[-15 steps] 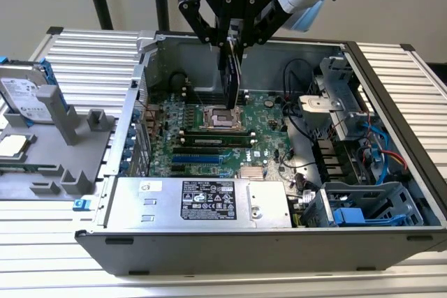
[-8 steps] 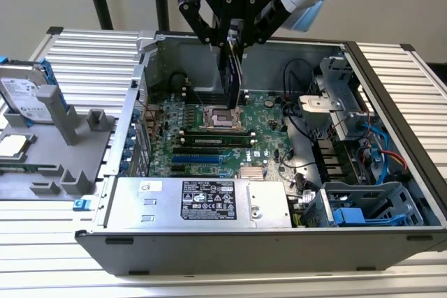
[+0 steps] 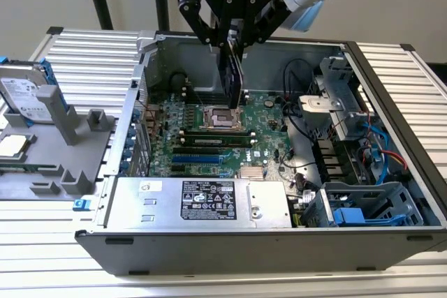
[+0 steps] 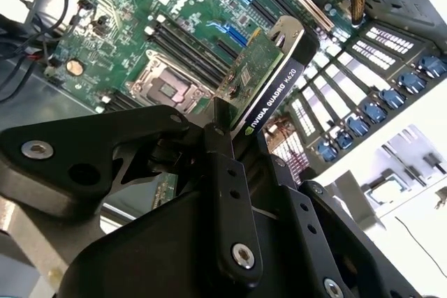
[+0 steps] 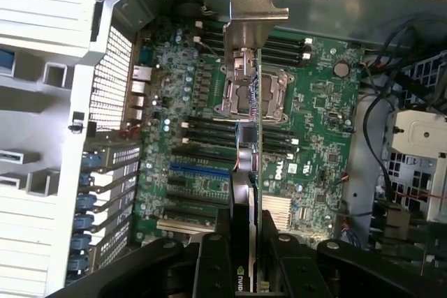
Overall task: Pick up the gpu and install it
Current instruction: 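Insert the gpu into the slot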
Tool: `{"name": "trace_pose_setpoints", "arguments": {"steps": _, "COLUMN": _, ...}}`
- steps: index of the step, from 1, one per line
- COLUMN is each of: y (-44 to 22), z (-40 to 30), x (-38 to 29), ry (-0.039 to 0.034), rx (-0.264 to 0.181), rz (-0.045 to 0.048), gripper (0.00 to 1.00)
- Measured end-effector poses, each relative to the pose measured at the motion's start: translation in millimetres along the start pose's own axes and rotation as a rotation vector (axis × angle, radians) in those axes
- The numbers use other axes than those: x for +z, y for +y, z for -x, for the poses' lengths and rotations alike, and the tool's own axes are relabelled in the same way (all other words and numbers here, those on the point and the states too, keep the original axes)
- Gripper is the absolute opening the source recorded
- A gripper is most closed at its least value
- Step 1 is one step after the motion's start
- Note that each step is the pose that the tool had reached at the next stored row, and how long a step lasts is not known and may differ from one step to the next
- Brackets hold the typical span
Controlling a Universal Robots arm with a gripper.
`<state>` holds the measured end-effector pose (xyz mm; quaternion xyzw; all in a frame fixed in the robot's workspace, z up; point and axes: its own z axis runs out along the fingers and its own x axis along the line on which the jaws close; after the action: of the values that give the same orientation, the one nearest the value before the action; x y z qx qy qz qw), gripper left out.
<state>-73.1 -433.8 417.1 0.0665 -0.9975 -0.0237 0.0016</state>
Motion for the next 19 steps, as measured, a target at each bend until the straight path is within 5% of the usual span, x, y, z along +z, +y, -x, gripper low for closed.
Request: {"name": "trace_pose_setpoints", "arguments": {"steps": 19, "y": 0.0, "z": 0.0, "x": 0.0, "ry": 0.0035, "rx": -0.073, "rz": 0.0, "gripper": 0.0}}
